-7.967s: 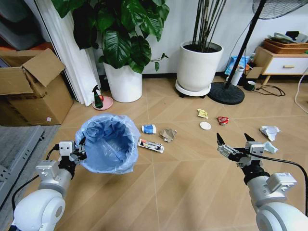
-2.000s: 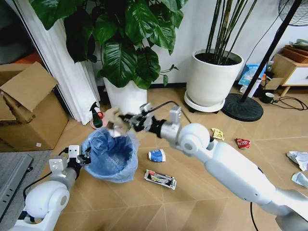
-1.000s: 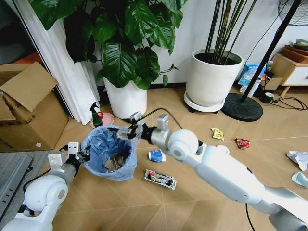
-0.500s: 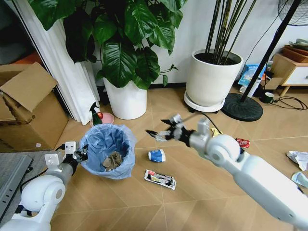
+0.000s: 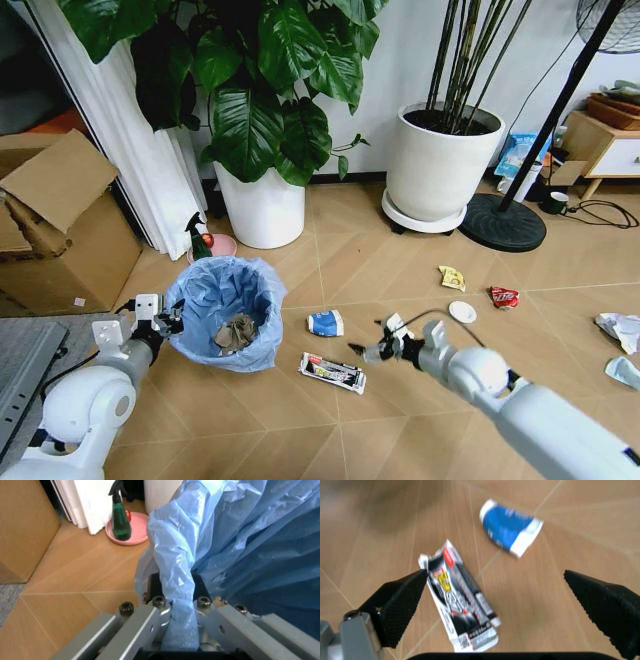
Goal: Pick up the trash bin and place the garbage on the floor into it.
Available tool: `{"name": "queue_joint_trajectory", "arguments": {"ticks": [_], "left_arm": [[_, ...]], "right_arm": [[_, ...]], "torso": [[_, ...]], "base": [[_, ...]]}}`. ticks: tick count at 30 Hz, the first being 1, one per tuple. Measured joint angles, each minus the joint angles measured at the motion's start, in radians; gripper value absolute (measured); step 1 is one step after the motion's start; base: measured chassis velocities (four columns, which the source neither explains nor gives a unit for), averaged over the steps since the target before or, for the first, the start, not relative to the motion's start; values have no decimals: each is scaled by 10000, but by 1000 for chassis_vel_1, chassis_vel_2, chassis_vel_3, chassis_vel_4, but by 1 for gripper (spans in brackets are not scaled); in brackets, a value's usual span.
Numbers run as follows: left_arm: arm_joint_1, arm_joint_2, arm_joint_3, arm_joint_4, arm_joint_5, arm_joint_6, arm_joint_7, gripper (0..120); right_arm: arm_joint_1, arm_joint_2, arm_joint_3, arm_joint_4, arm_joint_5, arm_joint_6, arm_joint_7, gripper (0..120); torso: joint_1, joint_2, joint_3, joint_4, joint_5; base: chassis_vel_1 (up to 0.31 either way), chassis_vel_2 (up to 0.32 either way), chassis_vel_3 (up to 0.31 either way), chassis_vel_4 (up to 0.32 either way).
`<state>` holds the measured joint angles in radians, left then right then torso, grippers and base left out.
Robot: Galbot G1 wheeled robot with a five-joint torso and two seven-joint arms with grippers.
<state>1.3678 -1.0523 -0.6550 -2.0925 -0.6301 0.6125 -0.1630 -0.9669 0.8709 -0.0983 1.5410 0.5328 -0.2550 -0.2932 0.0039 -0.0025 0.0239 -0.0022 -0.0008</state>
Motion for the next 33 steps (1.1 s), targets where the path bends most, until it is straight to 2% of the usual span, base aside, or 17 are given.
{"name": "queue_joint_trajectory", "arguments": {"ticks": [5, 13, 15, 22, 25, 29, 33], "left_arm": [[43, 33, -14, -49, 0, -12, -3, 0], [55, 52, 44, -97, 0, -18, -12, 0], [60, 54, 43, -96, 1, -19, -13, 0], [67, 78, 39, -86, 4, -41, -10, 0], [67, 80, 39, -83, 4, -43, -8, 0], [66, 76, 64, -57, 6, -50, -6, 0], [28, 68, 116, -18, 21, -65, -5, 0]], "right_arm": [[89, 492, -332, -770, -590, 15, -78, 100], [561, 1429, -837, -2538, -2212, 625, -347, 100], [613, 1564, -863, -2742, -2333, 662, -354, 100], [958, 2847, -830, -4259, -3058, 932, -392, 100], [1015, 3081, -779, -4534, -3112, 963, -388, 99], [1040, 3305, -667, -4832, -3184, 1019, -375, 92], [996, 3337, -533, -4906, -3186, 1041, -336, 74]], "torso": [[0, 0, 0, 0, -3], [1, 0, 0, -1, -1], [1, 0, 0, 0, -3], [1, 0, 0, 1, 1], [1, 0, 0, 2, 0], [1, 0, 0, -1, 0], [1, 0, 0, -1, -2]], "base": [[0, 0, 0, 0], [0, 0, 0, 0], [0, 0, 0, 0], [0, 0, 0, 0], [0, 0, 0, 0], [0, 0, 0, 0], [0, 0, 0, 0]]}}
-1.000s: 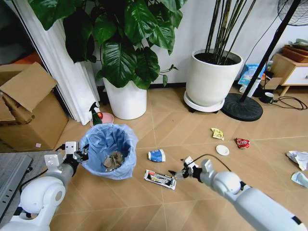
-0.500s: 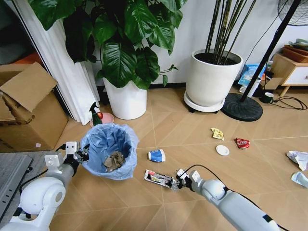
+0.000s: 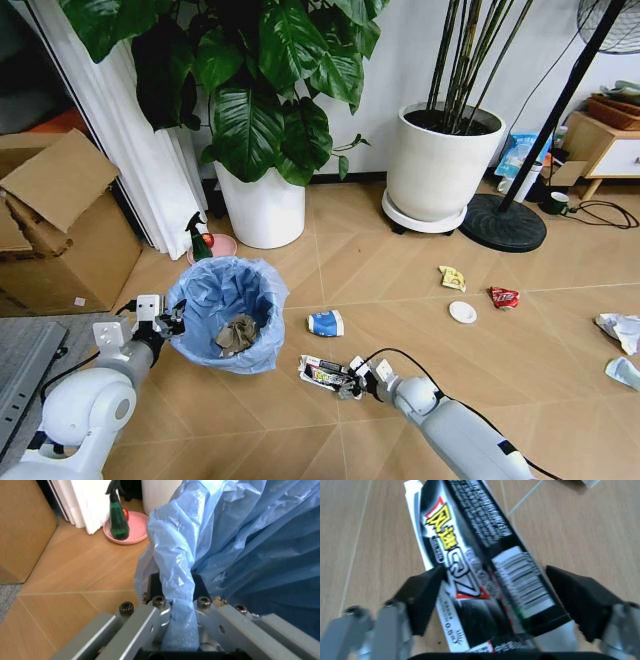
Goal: Pick up the trash bin and place the garbage on the floor into it.
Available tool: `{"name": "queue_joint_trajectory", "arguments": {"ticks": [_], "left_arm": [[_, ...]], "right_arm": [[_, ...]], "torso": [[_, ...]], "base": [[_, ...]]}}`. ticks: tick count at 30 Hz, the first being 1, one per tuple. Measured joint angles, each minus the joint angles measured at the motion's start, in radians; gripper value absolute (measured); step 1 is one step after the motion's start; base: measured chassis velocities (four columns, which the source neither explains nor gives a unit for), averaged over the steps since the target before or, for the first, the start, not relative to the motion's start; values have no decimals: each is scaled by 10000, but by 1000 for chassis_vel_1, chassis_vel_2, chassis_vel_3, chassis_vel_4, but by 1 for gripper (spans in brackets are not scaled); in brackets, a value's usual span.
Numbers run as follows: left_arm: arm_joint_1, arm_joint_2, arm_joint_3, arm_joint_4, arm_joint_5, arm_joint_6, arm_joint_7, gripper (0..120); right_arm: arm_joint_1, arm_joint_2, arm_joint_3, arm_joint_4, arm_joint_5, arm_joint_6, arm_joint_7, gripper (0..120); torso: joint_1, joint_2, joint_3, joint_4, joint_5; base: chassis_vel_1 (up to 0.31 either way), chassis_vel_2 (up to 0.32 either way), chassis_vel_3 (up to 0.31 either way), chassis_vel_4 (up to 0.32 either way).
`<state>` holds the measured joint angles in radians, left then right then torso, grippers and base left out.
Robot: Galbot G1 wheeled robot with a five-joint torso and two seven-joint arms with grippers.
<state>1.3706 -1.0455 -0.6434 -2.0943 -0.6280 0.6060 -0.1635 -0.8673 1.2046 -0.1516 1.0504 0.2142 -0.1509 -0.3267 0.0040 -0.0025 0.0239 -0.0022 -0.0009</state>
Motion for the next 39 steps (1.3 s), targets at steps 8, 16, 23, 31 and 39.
{"name": "queue_joint_trajectory", "arguments": {"ticks": [8, 16, 23, 31, 39], "left_arm": [[-37, 8, 22, 25, 9, -27, 0, 0], [-30, -2, 22, 26, 24, -38, 11, 0], [-31, -22, 22, 43, 46, -48, 36, 0], [-38, -19, 19, 42, 50, -58, 47, 0], [-2, -37, 42, -21, 69, -58, 51, 0]], "right_arm": [[-118, 12, 56, 63, 42, 12, 167, 48], [-197, 47, 65, 151, 121, -17, 335, 21], [-280, -23, 98, 317, 273, -46, 451, 0], [-405, -225, 659, 1147, 1053, -304, 846, 0], [37, -1238, 1413, 2750, 2164, -427, 980, 0]], "torso": [[0, 0, 0, 0, 0], [0, 0, 0, 0, 0], [0, 0, 0, 0, 2], [0, 0, 0, 0, 3], [0, 0, 0, -3, 1]], "base": [[0, 0, 0, 0], [0, 0, 0, 0], [0, 0, 0, 0], [0, 0, 0, 0], [0, 0, 0, 0]]}}
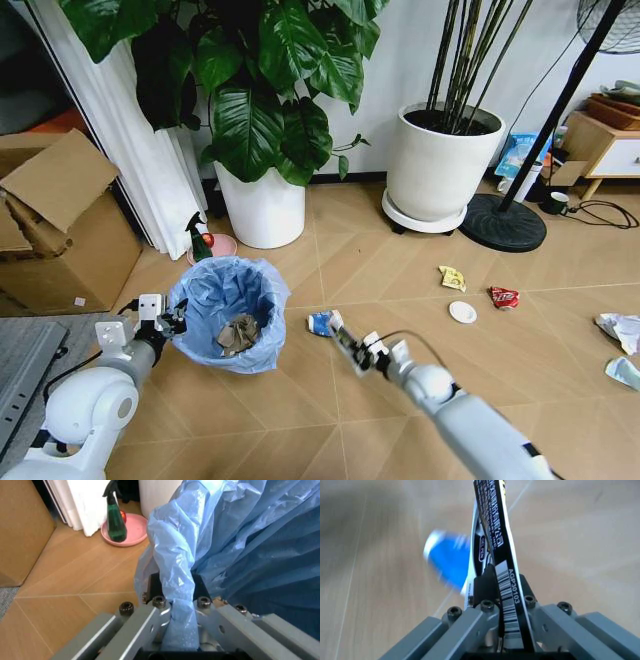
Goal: Pick up the trash bin and place the garbage on the floor into it.
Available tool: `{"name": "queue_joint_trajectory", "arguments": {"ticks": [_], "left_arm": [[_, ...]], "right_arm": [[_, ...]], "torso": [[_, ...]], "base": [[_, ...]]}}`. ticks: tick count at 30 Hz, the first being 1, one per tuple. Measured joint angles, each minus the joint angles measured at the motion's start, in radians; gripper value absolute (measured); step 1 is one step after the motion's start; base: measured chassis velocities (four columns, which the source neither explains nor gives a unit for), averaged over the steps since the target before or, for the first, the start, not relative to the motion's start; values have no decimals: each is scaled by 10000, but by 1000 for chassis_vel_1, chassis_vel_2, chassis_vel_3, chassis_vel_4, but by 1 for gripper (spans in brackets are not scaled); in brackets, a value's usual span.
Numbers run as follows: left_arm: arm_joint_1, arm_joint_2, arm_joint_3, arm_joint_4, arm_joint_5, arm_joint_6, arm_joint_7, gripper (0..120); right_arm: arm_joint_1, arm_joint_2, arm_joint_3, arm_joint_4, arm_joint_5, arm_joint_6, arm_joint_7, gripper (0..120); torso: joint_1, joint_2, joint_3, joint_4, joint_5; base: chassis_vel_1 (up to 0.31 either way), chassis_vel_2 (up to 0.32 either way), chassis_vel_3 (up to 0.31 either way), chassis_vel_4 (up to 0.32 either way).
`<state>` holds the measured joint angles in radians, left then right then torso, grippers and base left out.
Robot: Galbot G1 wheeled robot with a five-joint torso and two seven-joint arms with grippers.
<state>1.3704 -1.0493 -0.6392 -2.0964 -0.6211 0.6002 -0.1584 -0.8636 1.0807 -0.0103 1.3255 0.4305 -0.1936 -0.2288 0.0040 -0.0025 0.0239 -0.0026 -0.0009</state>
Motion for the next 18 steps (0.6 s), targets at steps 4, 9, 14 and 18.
{"name": "queue_joint_trajectory", "arguments": {"ticks": [4, 9, 14, 18], "left_arm": [[37, 3, 5, -20, 13, 1, 0, 0], [73, -6, 24, -28, 35, 20, 3, 0], [88, -14, 75, -10, 94, 66, 10, 0], [85, -14, 134, 12, 110, 125, 13, 0]], "right_arm": [[691, -305, 82, 570, 518, -47, 0, 0], [1810, -487, -216, 1435, 1131, -273, 5, 0], [2868, -394, -877, 2589, 2006, -685, 179, 0], [3490, -199, -1493, 3431, 2735, -946, 378, 0]], "torso": [[0, 0, 0, 3, 0], [0, 0, 1, 3, -1], [0, 0, 0, 4, -4], [0, 0, 0, 5, -1]], "base": [[0, 0, 0, 0], [0, 0, 0, 0], [0, 0, 0, 0], [0, 0, 0, 0]]}}
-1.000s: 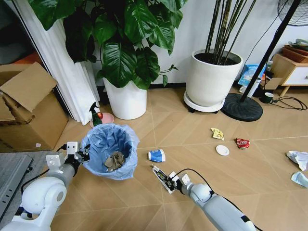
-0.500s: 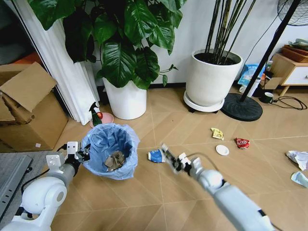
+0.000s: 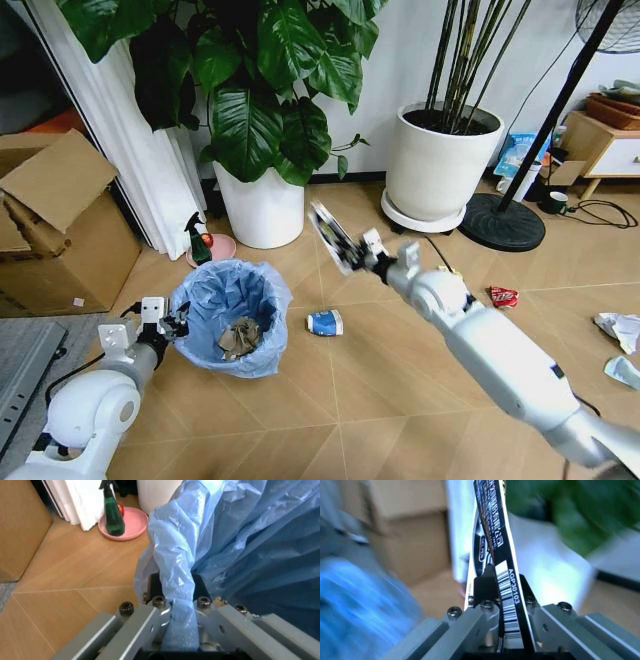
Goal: Pick up the trash bin and place the garbage on the floor into it.
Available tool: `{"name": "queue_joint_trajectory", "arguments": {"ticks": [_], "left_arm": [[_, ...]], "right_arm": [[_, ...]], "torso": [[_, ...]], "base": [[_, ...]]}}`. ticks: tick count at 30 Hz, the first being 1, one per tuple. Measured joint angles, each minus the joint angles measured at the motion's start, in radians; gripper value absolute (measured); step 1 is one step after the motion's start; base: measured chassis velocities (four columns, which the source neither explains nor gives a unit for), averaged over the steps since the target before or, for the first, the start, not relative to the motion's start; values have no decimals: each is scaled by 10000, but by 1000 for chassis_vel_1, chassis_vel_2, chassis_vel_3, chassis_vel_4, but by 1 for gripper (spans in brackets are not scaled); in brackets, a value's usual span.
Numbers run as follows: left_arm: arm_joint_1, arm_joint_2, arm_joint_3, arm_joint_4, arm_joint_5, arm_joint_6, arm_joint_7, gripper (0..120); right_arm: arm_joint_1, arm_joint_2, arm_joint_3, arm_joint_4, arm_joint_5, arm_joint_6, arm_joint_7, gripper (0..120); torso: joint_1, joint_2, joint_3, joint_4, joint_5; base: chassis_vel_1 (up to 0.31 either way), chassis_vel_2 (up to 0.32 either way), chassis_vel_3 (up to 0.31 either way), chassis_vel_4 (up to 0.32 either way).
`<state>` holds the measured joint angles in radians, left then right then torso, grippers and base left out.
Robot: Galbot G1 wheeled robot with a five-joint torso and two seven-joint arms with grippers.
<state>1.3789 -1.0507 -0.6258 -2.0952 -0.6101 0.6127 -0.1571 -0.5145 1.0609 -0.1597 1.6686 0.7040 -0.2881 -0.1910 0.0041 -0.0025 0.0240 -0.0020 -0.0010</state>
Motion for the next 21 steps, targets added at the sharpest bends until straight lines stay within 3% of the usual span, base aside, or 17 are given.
{"name": "queue_joint_trajectory", "arguments": {"ticks": [8, 19, 21], "left_arm": [[-88, 36, 71, 135, -41, 111, 36, 0], [-247, 91, 95, 264, -224, 173, 45, 0], [-276, 106, 95, 275, -236, 173, 44, 0]], "right_arm": [[828, 546, -1484, 1435, 1401, -298, 480, 0], [670, 681, -2653, 1388, 1089, -238, 560, 0], [562, 610, -2768, 1355, 957, -239, 719, 5]], "torso": [[0, 0, -1, -1, -2], [0, 0, -1, -2, 1], [0, 0, -1, -3, 1]], "base": [[0, 0, 0, 0], [0, 0, 0, 0], [0, 0, 0, 0]]}}
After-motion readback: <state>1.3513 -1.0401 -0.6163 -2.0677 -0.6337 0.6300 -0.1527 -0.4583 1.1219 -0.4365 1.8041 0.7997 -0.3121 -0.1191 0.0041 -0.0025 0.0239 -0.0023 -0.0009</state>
